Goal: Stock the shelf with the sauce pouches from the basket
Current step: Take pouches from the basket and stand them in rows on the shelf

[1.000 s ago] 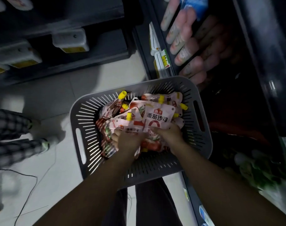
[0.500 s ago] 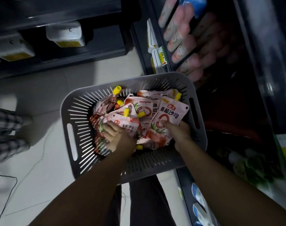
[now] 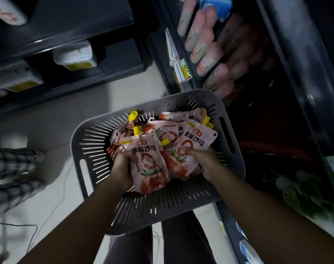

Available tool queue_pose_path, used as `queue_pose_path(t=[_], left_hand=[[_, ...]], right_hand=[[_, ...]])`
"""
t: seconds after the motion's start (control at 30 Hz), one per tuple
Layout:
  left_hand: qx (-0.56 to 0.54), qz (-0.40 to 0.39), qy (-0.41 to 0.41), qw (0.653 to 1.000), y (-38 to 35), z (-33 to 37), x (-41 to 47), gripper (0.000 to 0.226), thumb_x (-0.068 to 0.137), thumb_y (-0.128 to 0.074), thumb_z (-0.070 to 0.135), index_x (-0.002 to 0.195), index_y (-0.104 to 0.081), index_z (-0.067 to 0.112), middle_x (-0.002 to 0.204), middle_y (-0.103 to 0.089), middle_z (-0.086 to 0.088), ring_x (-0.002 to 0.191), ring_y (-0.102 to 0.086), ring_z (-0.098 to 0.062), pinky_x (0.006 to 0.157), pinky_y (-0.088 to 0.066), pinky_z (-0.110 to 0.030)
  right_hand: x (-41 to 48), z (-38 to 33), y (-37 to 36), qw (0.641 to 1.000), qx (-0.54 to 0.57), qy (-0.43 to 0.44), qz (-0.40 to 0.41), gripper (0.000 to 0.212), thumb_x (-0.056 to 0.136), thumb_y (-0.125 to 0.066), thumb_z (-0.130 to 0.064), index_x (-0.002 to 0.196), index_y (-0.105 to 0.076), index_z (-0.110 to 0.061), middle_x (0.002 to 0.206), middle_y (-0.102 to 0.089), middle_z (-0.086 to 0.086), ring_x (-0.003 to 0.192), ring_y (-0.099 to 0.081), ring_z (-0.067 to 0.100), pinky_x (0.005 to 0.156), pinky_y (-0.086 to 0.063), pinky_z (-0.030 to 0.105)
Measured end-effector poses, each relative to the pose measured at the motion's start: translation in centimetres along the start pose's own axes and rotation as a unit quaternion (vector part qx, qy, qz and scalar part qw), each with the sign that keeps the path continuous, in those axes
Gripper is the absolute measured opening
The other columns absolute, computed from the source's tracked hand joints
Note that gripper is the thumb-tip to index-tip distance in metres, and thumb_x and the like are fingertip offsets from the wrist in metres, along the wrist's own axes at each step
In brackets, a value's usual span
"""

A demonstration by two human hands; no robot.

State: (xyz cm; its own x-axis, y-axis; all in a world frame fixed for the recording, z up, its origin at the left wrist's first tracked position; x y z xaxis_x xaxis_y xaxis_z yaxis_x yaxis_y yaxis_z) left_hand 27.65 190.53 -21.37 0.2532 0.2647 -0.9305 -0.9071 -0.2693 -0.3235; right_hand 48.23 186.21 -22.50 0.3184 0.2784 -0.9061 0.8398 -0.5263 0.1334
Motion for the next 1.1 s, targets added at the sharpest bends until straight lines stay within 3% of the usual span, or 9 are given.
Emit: queue_pose_path(t=[0.1, 0.23, 0.4, 0.6, 0.67, 0.8, 0.93, 1.0, 1.1], left_hand=[[-0.073, -0.040, 0.040, 0.996, -0.9, -1.6, 0.0, 0.052, 0.065, -0.041, 0.017, 0.110, -0.065, 0.006, 0.109, -0.067, -0.020, 0.098, -0.064, -0.037, 0.090, -0.046, -0.050], [-0.016, -0.036, 0.066, 0.997, -1.9, -2.2, 0.1, 0.054, 0.071, -0.061, 0.037, 0.118, -0.061, 0.011, 0.112, -0.066, -0.018, 0.102, -0.061, -0.035, 0.085, -0.048, -0.049], [0.089, -0.007, 0.054, 0.995, -1.4, -1.5, -0.4, 0.062, 0.063, -0.071, 0.013, 0.122, -0.055, 0.008, 0.113, -0.066, -0.021, 0.100, -0.064, -0.037, 0.080, -0.052, -0.050], [0.150, -0.021, 0.014, 0.988, -2.1, 0.2, -2.6, 0.052, 0.060, -0.073, 0.012, 0.110, -0.062, 0.005, 0.106, -0.070, -0.020, 0.092, -0.069, -0.035, 0.081, -0.056, -0.048], [0.177, -0.046, 0.000, 0.983, -3.2, 1.1, -3.8, 0.050, 0.060, -0.074, 0.011, 0.108, -0.063, 0.005, 0.105, -0.071, -0.020, 0.091, -0.070, -0.034, 0.085, -0.054, -0.048], [0.227, -0.106, -0.059, 0.966, -6.2, 4.1, -7.0, 0.048, 0.058, -0.082, 0.014, 0.102, -0.068, 0.003, 0.100, -0.072, -0.020, 0.084, -0.072, -0.032, 0.076, -0.058, -0.042], [0.264, -0.143, -0.119, 0.946, -9.2, 8.1, -11.2, 0.057, 0.044, -0.090, 0.017, 0.097, -0.071, 0.006, 0.099, -0.073, -0.018, 0.083, -0.072, -0.030, 0.071, -0.059, -0.036], [0.279, -0.160, -0.155, 0.934, -11.0, 10.4, -14.1, 0.050, 0.051, -0.084, 0.016, 0.098, -0.070, 0.006, 0.100, -0.073, -0.018, 0.081, -0.073, -0.027, 0.073, -0.059, -0.037], [0.305, -0.222, -0.192, 0.906, -14.9, 12.8, -19.5, 0.057, 0.045, -0.090, 0.025, 0.096, -0.072, 0.008, 0.094, -0.074, -0.016, 0.078, -0.073, -0.027, 0.065, -0.060, -0.035]], right_hand=[[-0.2, 0.4, 0.0, 1.000, -0.001, -0.017, -0.025, 0.047, 0.074, -0.075, -0.006, 0.119, -0.059, -0.009, 0.111, -0.069, 0.010, 0.082, -0.066, 0.020, 0.055, -0.047, 0.025], [-0.3, 0.5, 0.4, 1.000, -0.008, -0.008, -0.023, 0.040, 0.074, -0.074, -0.007, 0.113, -0.063, -0.009, 0.106, -0.071, 0.009, 0.080, -0.066, 0.018, 0.058, -0.047, 0.026], [-0.4, -0.6, 0.0, 0.998, -0.008, -0.007, -0.054, 0.034, 0.075, -0.073, -0.008, 0.108, -0.065, -0.011, 0.104, -0.072, 0.011, 0.090, -0.068, 0.026, 0.079, -0.055, 0.040], [-3.1, -2.7, -0.8, 0.990, -0.062, 0.036, -0.125, 0.034, 0.077, -0.071, -0.009, 0.110, -0.065, -0.008, 0.103, -0.072, 0.013, 0.094, -0.068, 0.032, 0.090, -0.051, 0.054], [-4.5, -4.0, -1.0, 0.985, -0.070, 0.061, -0.142, 0.026, 0.077, -0.071, -0.008, 0.104, -0.068, -0.009, 0.099, -0.073, 0.013, 0.091, -0.070, 0.031, 0.086, -0.052, 0.051], [-8.4, -7.4, -0.6, 0.978, -0.036, 0.124, -0.166, 0.018, 0.079, -0.066, 0.002, 0.094, -0.069, -0.008, 0.084, -0.075, 0.005, 0.075, -0.072, 0.017, 0.065, -0.059, 0.029], [-13.6, -11.3, 0.9, 0.970, -0.021, 0.193, -0.147, 0.021, 0.077, -0.067, 0.004, 0.095, -0.070, -0.008, 0.092, -0.074, 0.009, 0.084, -0.071, 0.023, 0.078, -0.058, 0.033], [-16.9, -13.6, 1.7, 0.963, -0.016, 0.235, -0.135, 0.023, 0.076, -0.069, 0.002, 0.097, -0.070, -0.006, 0.097, -0.074, 0.012, 0.088, -0.070, 0.027, 0.083, -0.057, 0.036], [-22.7, -17.2, 3.0, 0.945, -0.002, 0.301, -0.124, 0.025, 0.074, -0.071, 0.000, 0.098, -0.070, -0.007, 0.097, -0.074, 0.010, 0.090, -0.071, 0.025, 0.081, -0.058, 0.032]])
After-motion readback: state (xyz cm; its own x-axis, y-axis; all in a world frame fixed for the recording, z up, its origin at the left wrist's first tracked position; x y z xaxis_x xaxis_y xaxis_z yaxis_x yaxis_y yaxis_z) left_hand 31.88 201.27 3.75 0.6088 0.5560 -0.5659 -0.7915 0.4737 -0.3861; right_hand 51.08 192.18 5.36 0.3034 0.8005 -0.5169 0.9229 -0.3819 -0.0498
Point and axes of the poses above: each hand's wrist, its own x-axis towards the middle knuckle, its own y-axis out of the back of the hand, z = x × y, the point moved 9 cm from there along x, towards the middle knuckle
